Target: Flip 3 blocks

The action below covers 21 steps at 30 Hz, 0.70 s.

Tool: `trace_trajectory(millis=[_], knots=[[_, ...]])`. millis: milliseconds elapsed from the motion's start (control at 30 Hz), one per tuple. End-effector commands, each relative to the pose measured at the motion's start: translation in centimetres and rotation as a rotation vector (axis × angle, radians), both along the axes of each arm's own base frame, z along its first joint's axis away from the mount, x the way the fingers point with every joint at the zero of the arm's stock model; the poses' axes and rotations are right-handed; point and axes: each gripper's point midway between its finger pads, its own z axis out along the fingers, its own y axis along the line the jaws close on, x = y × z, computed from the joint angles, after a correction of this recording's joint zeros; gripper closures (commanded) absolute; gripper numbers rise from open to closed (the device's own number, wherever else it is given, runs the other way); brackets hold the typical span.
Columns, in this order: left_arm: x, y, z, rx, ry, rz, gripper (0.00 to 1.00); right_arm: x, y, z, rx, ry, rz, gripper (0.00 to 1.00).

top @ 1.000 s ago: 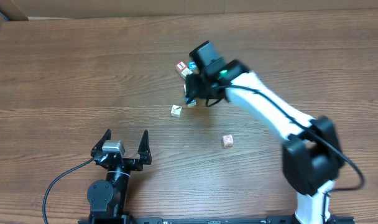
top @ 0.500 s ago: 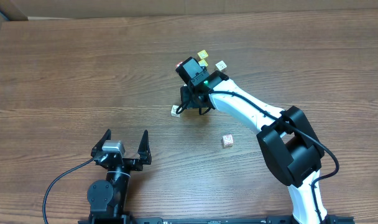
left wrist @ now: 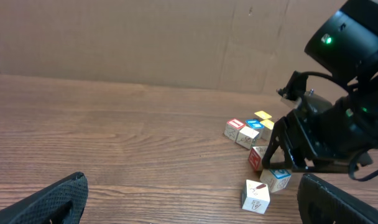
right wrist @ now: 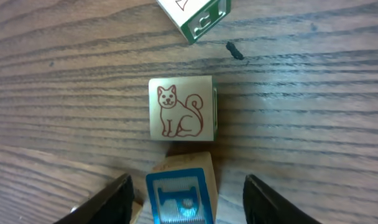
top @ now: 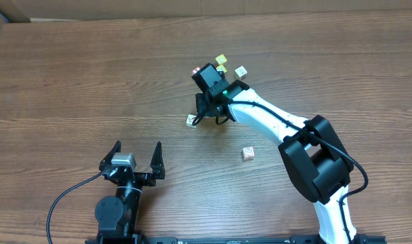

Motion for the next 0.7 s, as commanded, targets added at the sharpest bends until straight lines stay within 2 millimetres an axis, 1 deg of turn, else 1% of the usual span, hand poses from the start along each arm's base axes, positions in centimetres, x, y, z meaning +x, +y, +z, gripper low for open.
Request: trace_trajectory(millis=[0,33,67,100,267,333,367,433,533,567,600,667], knots=[[0.0,-0.1,-0.1,0.016,-0.003,-0.007,0.0,-0.2,-0.7,-1.0,-0.02,0.003,-0.006,0.48],[0.0,-0.1,-0.1,0.016,-0.003,-0.007,0.0,-0.3,-0.8,-1.0,-0.025,0.008,-0.006,0.57],[0.0,-0.1,-0.1,0.016,-0.003,-0.007,0.0,-0.3,-0.8,-1.0,-0.025,0.008,-0.006,0.61],[0.0,-0.1,-0.1,0.016,-0.003,-0.007,0.0,-0.3,-0.8,-1.0,-0.025,0.008,-0.006,0.62],[0.0,-0.1,-0.1,0.016,-0.003,-0.007,0.0,-0.6,-1.0,-1.1,-0.035,0.02,-0.006,0.63],[0.0,-0.1,-0.1,0.016,-0.003,-0.007,0.0,-0.6,-1.0,-0.3,-0.041,0.018,0.009,0.62],[0.0,-0.1,-0.1,0.016,-0.003,-0.007,0.0,-0.6,-1.1,0.4,-0.044,0.017,0.013,0.62],[0.0,-0.1,-0.1,0.016,-0.003,-0.007,0.0,-0.8,-1.2,2.5,-0.045,0.019,0.014,0.64],[0.0,-0.1,-0.1,0.016,-0.003,-0.007,0.0,-1.7,-1.9,6.6,-0.045,0.023,0.015,0.7],[0.0,-0.1,-0.1,0.016,-0.003,-0.007,0.0,-2.4,-2.0,7.7,-0.039,0.038,0.022,0.76],[0.0,-0.1,-0.1,0.016,-0.003,-0.007,0.0,-3.5,-2.1,8.8,-0.022,0.07,0.036,0.81],[0.0,-0.1,-0.1,0.016,-0.003,-0.007,0.0,-6.0,-1.9,10.2,0.03,0.156,0.073,0.87]])
